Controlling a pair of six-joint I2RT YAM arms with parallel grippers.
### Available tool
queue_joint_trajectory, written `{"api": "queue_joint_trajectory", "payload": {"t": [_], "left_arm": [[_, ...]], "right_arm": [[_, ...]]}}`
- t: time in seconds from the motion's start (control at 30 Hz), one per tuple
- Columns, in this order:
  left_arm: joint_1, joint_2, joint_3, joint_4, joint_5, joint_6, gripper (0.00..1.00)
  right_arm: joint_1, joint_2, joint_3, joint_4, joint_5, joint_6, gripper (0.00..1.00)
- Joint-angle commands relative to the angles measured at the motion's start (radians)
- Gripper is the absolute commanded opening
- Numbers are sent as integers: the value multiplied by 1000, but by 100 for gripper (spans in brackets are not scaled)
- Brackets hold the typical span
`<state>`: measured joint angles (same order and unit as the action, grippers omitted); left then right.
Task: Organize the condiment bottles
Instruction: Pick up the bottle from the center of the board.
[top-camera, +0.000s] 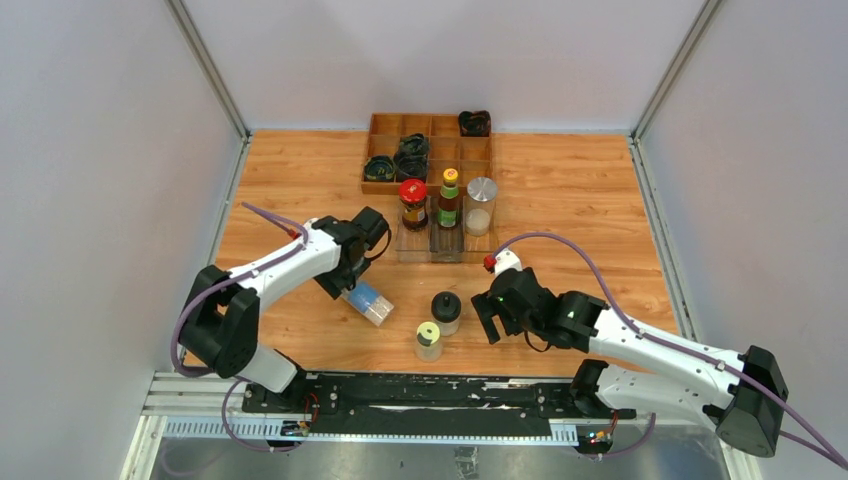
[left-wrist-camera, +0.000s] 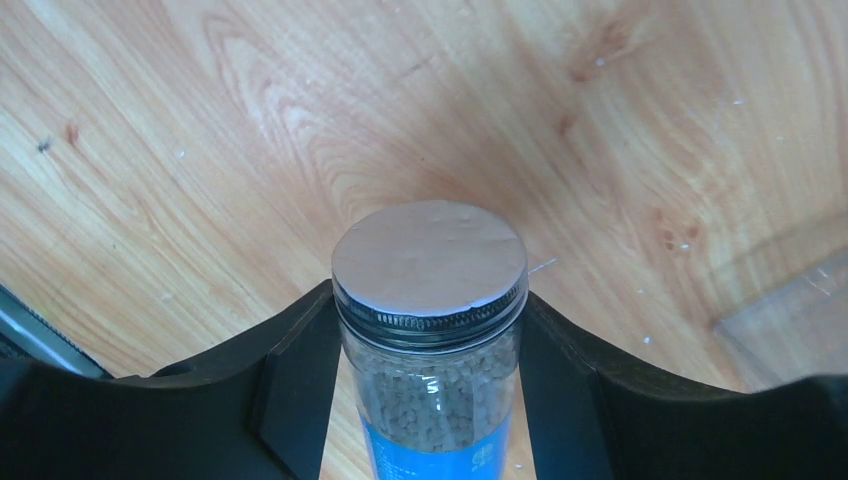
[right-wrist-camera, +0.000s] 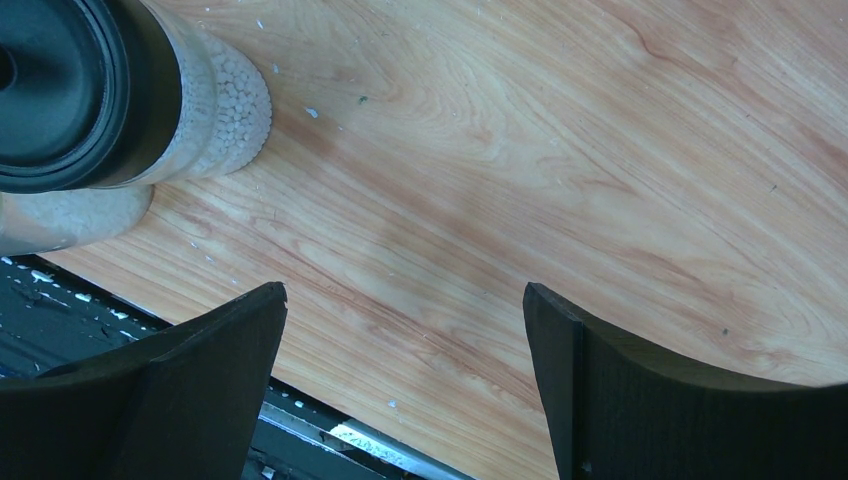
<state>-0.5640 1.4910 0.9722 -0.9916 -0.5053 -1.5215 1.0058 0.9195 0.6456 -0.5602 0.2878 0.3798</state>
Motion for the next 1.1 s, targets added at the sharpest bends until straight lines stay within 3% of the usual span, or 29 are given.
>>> {"api": "queue_joint_trajectory", "payload": {"t": [0.0,0.6,0.77,1.07], "left_arm": [[7,-37,44,-7,-91,102,20],[-1,-155,149,-1,-366,390,17],[-19,-188,171,3,-476,448,12],[-115,-178,143,7,-722,435,7]], "right_arm": [[14,3,-15,-2,-1,19,94],[14,44,-11,7,5,22,94],[14,57,-1,7,8,22,94],[14,60,11,0,12,20,93]]}}
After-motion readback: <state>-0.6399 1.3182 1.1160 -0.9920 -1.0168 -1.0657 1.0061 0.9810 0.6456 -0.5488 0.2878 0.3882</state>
